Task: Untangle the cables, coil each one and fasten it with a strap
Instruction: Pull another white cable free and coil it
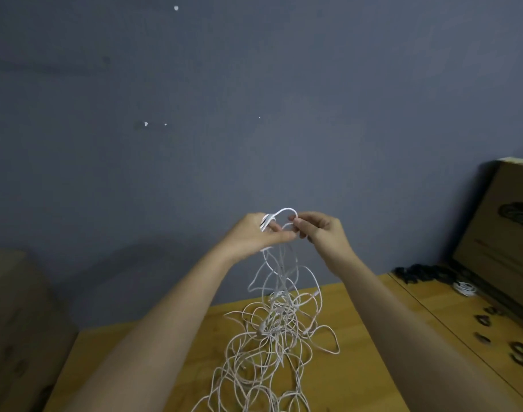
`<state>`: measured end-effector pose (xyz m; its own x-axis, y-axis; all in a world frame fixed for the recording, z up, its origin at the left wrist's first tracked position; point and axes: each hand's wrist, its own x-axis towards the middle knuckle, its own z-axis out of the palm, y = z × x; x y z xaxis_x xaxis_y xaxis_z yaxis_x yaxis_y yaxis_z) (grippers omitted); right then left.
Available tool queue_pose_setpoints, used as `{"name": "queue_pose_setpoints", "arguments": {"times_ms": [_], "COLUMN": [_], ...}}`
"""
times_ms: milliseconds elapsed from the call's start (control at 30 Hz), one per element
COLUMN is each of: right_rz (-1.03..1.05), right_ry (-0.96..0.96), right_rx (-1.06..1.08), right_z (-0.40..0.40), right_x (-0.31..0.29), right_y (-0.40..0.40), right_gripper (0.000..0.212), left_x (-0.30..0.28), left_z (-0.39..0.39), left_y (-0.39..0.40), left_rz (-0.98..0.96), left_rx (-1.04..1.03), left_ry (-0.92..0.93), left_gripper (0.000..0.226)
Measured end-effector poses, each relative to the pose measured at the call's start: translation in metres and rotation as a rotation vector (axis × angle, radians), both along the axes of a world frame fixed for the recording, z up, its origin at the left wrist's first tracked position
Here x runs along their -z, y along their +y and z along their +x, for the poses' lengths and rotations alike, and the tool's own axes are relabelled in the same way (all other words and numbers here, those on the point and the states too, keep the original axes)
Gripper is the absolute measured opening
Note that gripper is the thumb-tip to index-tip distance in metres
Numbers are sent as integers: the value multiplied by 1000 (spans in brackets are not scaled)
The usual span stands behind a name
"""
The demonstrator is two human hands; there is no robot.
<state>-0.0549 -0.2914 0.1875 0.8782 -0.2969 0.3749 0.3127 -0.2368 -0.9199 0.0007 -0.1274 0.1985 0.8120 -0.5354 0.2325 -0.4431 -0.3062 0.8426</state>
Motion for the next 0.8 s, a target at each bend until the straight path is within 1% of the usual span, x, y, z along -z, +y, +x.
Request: {"name": "queue_pose_setpoints", "arguments": {"times_ms": [33,67,133,233,333,400,433,467,567,634,700,734,800], "right_rz": [7,-6,-65,-77,-133,-127,-134,-152,-180,-161,-130,-153,-264], "right_ry": [-4,2,55,239,422,469,476,468,383,315,264,241,199], "right_rx": [7,18,27,-80,-184,-249,-285,-307,-292,-195,-90,-31,102], "right_z": [0,-1,-2,-5,-12,-17,-18,-20,-21,-20,-19,-17,-14], "right_x": [0,1,3,11,23,32,37,41,55,63,68,70,72], "right_y": [0,-1,-2,-6,-6,-2,0,4,20,31,36,37,35], "right_gripper": [15,17,18,9,5,22,28,29,15,7,12,14,16], "left_x": [0,0,0,0,4,7,8,9,10,10,9,9,11], "left_z": [2,4,11,19,19,18,17,17,13,8,5,4,0], "left_y": [1,2,3,7,7,5,5,3,2,2,6,9,16], "left_rz": [4,4,7,13,-27,-94,-109,-111,-113,-143,-152,-138,-77], "left_rx": [-29,-62,-162,-311,-310,-303,-300,-294,-289,-281,-291,-297,-289], "left_ry": [-21,-49,-103,-158,-154,-115,-102,-98,-70,-30,4,11,18], "left_gripper": [20,14,19,23,26,24,23,22,19,19,13,12,21]}}
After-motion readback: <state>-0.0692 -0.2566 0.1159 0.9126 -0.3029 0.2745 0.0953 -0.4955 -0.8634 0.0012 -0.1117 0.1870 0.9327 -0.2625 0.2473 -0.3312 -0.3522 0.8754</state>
